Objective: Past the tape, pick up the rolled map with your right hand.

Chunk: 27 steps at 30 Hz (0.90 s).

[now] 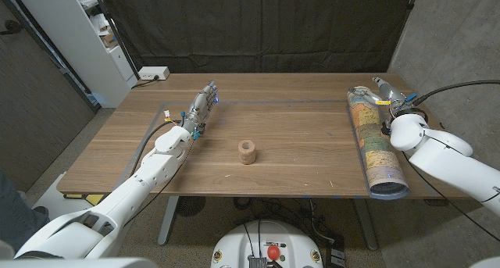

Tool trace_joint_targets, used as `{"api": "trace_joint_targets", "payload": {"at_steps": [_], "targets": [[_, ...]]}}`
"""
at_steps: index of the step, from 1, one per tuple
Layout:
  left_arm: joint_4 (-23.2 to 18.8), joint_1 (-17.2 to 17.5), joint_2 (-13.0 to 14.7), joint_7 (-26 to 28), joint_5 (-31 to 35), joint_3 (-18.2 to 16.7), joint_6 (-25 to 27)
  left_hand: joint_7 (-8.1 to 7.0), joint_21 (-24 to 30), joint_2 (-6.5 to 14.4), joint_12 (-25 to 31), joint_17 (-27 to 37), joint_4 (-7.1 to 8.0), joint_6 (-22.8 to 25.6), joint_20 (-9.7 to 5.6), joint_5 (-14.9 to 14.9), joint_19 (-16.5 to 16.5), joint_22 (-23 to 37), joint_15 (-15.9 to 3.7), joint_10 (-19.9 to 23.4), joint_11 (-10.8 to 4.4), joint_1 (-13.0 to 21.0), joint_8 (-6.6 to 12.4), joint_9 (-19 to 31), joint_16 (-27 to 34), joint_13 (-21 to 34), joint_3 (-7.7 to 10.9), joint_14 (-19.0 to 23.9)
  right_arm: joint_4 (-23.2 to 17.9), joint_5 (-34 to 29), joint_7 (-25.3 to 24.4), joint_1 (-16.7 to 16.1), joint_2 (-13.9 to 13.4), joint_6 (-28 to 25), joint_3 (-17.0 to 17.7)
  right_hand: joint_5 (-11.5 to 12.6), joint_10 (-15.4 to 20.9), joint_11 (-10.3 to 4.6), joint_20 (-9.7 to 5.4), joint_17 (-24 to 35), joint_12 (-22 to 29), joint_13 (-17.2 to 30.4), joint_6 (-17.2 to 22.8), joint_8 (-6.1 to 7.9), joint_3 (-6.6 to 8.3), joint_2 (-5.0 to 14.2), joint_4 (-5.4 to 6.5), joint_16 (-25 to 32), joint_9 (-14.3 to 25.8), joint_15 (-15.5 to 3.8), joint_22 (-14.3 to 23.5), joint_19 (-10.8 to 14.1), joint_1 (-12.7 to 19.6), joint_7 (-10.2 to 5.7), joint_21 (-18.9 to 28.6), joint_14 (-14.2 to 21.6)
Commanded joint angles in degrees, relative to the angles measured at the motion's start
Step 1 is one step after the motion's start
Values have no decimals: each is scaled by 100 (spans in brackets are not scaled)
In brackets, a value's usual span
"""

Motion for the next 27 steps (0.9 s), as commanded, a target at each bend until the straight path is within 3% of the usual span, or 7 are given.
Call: {"api": "trace_joint_targets", "payload": {"at_steps": [1, 27], "targets": [[20, 0, -7, -17, -13, -12, -33, -5, 5, 35, 41, 32, -34, 1, 64, -18, -219, 23, 20, -30, 6, 7, 19, 28, 13, 6, 23, -55, -51, 170, 16, 222, -37, -486, -159, 56, -58, 55, 17, 15, 0, 9, -71, -7, -41, -55, 10, -11, 23, 34, 10, -47, -1, 34, 16, -62], [-39, -2, 21, 11, -5, -35, -36, -6, 8, 42, 44, 32, -47, 2, 81, -20, -230, 24, 6, -31, -1, -3, 18, 29, 15, 6, 16, -60, 58, 415, -21, 683, -64, -1032, -588, 145, -188, 116, 20, 8, 11, -8, -178, 15, -129, -75, 26, -16, 17, 102, 10, -122, -22, 96, 17, -145]]}}
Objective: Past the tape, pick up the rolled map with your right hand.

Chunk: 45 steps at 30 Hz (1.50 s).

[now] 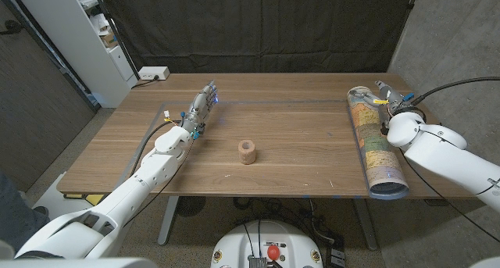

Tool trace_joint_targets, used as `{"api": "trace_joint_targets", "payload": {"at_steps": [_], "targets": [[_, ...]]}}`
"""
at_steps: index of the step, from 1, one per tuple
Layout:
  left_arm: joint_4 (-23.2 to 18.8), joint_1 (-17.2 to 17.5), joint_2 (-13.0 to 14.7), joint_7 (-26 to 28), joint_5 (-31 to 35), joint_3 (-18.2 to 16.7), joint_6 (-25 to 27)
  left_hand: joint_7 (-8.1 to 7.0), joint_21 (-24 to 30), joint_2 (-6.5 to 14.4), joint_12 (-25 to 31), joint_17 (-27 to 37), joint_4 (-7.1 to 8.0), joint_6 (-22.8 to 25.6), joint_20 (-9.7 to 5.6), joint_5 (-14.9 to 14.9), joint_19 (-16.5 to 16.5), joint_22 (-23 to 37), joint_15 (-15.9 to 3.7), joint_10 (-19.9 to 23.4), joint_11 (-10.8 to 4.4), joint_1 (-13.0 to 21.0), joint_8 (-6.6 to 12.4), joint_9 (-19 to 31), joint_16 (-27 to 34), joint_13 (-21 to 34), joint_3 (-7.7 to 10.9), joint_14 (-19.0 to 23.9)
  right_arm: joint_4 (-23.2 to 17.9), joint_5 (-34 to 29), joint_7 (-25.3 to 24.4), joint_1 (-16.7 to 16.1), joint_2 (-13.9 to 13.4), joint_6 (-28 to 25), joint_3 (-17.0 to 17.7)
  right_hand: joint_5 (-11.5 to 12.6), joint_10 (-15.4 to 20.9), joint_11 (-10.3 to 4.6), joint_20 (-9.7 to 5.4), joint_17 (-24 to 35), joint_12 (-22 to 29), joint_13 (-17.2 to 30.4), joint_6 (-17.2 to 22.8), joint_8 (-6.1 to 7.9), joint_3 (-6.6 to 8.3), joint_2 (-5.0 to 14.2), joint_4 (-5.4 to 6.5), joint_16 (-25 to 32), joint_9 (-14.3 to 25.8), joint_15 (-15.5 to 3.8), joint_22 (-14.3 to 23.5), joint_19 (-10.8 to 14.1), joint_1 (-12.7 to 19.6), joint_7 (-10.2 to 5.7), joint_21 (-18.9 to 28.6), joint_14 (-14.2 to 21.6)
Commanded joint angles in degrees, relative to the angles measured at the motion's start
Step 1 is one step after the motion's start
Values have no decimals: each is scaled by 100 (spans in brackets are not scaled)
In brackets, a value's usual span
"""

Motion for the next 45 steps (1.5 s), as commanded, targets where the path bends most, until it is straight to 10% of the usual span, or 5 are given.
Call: {"api": "trace_joint_targets", "payload": {"at_steps": [1, 45], "targets": [[-81, 7, 32, 30, 5, -21, -7, -5, 7, 42, 43, 32, -47, 2, 31, -20, -241, 24, 6, -33, 0, -3, 18, 29, 15, 6, 15, -62, 84, 119, 16, 255, -9, -337, -244, 39, -49, 37, 25, 8, 11, 5, -50, 15, -41, -54, -3, -15, 17, 33, 11, -49, -1, 29, 16, -76], [-276, 133, 166, 107, -19, -81, 81, 13, 24, 60, 48, 32, -72, 22, 44, -22, -218, 25, 17, -30, 22, -13, 23, 30, 26, 7, 8, -45, 399, 430, -110, 570, 103, -608, -659, 140, -80, 55, 24, 2, 41, -14, -122, 37, -165, -70, 12, 10, 10, 46, 11, -157, -28, 32, 17, -101]]}}
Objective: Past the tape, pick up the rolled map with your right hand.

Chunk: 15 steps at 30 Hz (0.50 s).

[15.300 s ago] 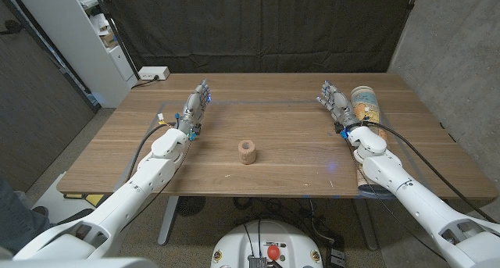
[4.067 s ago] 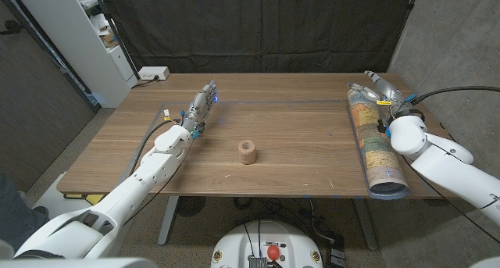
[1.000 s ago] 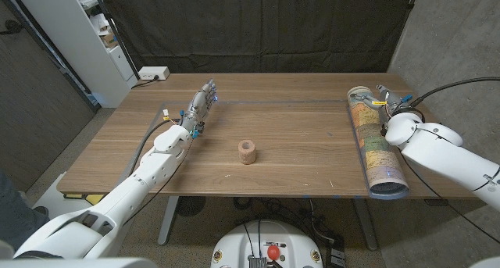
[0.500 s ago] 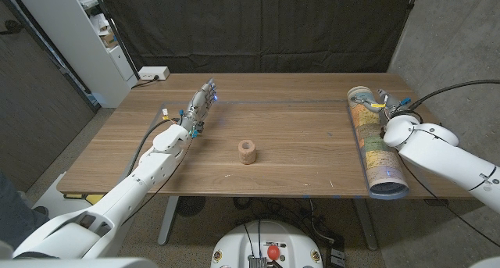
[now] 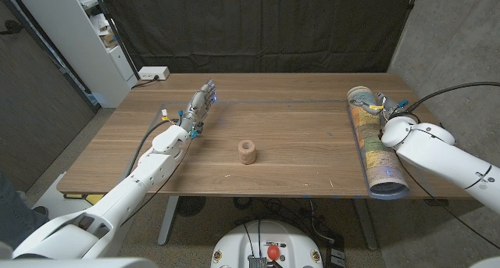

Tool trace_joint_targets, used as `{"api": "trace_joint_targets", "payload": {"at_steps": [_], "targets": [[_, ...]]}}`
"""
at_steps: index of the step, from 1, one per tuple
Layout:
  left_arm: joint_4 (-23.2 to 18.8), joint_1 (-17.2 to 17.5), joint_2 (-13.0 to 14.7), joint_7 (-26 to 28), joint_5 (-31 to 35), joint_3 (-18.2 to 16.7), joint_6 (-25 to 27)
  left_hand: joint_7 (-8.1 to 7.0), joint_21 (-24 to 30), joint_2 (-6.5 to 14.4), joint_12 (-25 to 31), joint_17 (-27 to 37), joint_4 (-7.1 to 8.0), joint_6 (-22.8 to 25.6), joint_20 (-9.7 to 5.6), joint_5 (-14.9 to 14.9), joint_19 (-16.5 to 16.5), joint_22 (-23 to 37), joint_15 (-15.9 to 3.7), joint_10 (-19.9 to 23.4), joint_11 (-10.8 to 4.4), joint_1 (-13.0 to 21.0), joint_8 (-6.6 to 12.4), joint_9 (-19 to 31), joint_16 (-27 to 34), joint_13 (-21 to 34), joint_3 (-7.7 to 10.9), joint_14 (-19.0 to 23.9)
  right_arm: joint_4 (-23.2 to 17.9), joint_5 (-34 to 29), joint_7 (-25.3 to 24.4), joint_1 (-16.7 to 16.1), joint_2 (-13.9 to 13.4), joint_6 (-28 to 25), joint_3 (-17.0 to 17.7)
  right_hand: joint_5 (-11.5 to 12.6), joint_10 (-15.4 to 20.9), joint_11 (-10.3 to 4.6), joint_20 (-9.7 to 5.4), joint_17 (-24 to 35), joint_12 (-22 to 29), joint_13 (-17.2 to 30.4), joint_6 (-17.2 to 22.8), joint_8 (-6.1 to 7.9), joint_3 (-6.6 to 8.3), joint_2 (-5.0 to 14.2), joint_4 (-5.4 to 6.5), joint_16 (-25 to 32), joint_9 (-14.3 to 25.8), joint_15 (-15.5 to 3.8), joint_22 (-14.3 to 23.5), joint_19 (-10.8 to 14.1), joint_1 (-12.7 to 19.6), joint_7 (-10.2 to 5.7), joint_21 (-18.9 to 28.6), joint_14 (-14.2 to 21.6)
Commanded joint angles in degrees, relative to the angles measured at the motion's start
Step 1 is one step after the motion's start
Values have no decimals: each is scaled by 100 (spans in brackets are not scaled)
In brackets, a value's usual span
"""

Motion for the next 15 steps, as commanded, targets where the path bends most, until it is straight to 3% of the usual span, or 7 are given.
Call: {"api": "trace_joint_targets", "payload": {"at_steps": [1, 15], "targets": [[-30, 30, 28, 43, -16, -26, 22, 17, 24, 37, 48, 32, -26, 23, 25, -22, -198, 25, 16, -32, 23, 10, 23, 30, 27, 7, 7, -42, 138, 36, 7, 147, 20, -26, -189, 36, -48, 26, 13, 1, 43, 12, -41, 39, -34, -49, 20, 12, 10, 15, 12, -25, -5, -10, 18, -24], [60, -20, 2, 0, -10, -13, -6, 3, 18, 40, 50, 32, -36, 30, 30, -22, -219, 26, 11, -29, 32, 6, 25, 30, 30, 7, 3, -34, 279, 84, 7, 263, 67, -110, -262, 71, -58, 26, 14, -2, 48, 7, -73, 40, -76, -45, 24, 16, 7, 19, 13, -42, -8, -9, 25, -38]]}}
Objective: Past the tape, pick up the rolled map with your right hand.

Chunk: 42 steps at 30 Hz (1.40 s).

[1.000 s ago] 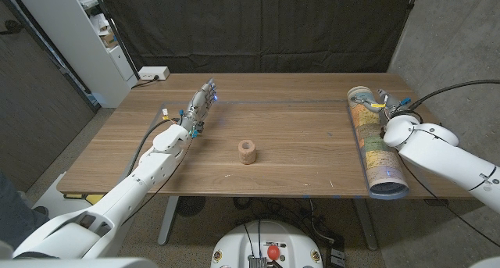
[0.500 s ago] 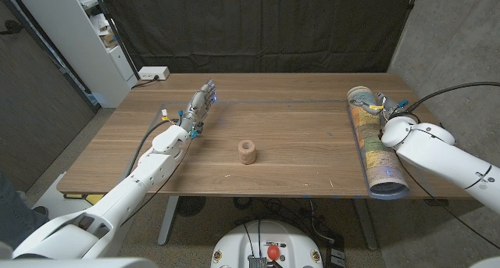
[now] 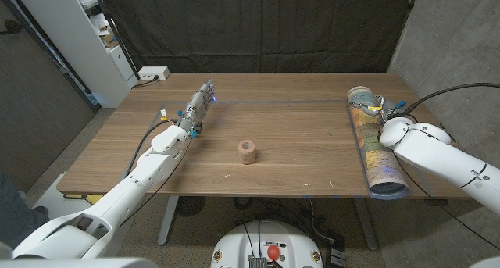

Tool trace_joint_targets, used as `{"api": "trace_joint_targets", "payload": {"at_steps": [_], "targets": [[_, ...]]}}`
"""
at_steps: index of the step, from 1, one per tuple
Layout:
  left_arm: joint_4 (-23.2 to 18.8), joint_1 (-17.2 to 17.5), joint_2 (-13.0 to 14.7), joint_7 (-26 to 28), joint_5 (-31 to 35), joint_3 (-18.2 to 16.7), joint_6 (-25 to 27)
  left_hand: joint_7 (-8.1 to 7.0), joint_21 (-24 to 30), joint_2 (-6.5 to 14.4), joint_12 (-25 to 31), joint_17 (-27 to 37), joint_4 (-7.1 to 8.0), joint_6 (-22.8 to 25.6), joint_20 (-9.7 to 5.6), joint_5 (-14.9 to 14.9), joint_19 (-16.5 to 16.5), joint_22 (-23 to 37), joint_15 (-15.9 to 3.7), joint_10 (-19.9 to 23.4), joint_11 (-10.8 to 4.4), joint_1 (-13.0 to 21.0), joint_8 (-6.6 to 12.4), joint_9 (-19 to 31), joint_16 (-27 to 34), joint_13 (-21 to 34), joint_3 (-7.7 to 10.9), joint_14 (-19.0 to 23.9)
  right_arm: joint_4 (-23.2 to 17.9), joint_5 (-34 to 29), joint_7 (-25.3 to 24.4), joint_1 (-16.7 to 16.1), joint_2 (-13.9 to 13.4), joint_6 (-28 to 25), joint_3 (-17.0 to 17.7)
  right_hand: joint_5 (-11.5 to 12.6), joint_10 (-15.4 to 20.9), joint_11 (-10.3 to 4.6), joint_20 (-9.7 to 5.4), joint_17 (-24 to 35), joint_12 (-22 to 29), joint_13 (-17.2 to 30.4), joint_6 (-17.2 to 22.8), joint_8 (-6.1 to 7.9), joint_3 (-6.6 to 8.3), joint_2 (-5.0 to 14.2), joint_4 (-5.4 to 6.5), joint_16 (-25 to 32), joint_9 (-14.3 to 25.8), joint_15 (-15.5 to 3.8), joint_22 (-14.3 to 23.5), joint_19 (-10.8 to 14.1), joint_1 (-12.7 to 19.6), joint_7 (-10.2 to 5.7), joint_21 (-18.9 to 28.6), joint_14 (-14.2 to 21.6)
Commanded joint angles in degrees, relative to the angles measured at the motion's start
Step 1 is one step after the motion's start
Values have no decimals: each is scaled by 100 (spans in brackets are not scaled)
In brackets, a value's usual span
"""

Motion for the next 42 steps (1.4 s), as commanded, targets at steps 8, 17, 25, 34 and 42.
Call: {"api": "trace_joint_targets", "payload": {"at_steps": [8, 17, 25, 34, 42], "targets": [[84, -42, -21, -25, 5, 8, -17, -4, 20, 41, 53, 32, -42, 43, 29, -23, -218, 27, 18, -22, 22, 3, 28, 30, 28, 7, 0, -36, 184, 95, 31, 111, 49, -72, -94, 49, -86, 31, 15, -3, 42, 4, -137, 20, -61, -47, 15, 16, 20, 15, 13, -57, -6, 22, 27, -54], [91, -47, -25, -16, 14, 13, -16, -10, 20, 43, 52, 32, -46, 44, 30, -23, -222, 27, 16, -26, 16, 0, 27, 30, 26, 7, -2, -41, 247, 116, 71, 180, 33, -88, -156, 69, -106, 37, 15, -4, 41, 2, -163, 23, -84, -44, 13, 11, 19, 20, 13, -68, 1, 27, 29, -82], [85, -40, -19, -9, 14, 10, -9, -13, 19, 45, 54, 32, -51, 48, 31, -23, -225, 27, 12, -21, 16, -2, 27, 30, 27, 7, -4, -39, 293, 162, 70, 179, 40, -107, -149, 81, -116, 34, 14, -4, 41, 1, -176, 25, -96, -41, 13, 12, 18, 23, 14, -72, 5, 28, 31, -89], [91, -58, -20, -16, 22, 21, 6, -12, 20, 47, 56, 32, -56, 50, 32, -23, -226, 27, 14, -18, 8, -5, 27, 30, 28, 7, -6, -35, 351, 182, 110, 230, 37, -81, -208, 100, -125, 39, 14, -4, 43, 0, -203, 27, -116, -35, 13, 18, 18, 16, 14, -78, 12, 30, 34, -92], [87, -45, -9, 11, 35, 15, 4, -6, 21, 49, 55, 32, -59, 55, 33, -23, -226, 27, 18, -20, 12, -7, 28, 31, 31, 7, -8, -28, 428, 188, 112, 247, 45, -36, -232, 113, -131, 44, 13, -5, 45, -1, -230, 24, -129, -30, 12, 22, 18, 9, 15, -79, 19, 35, 37, -92]]}}
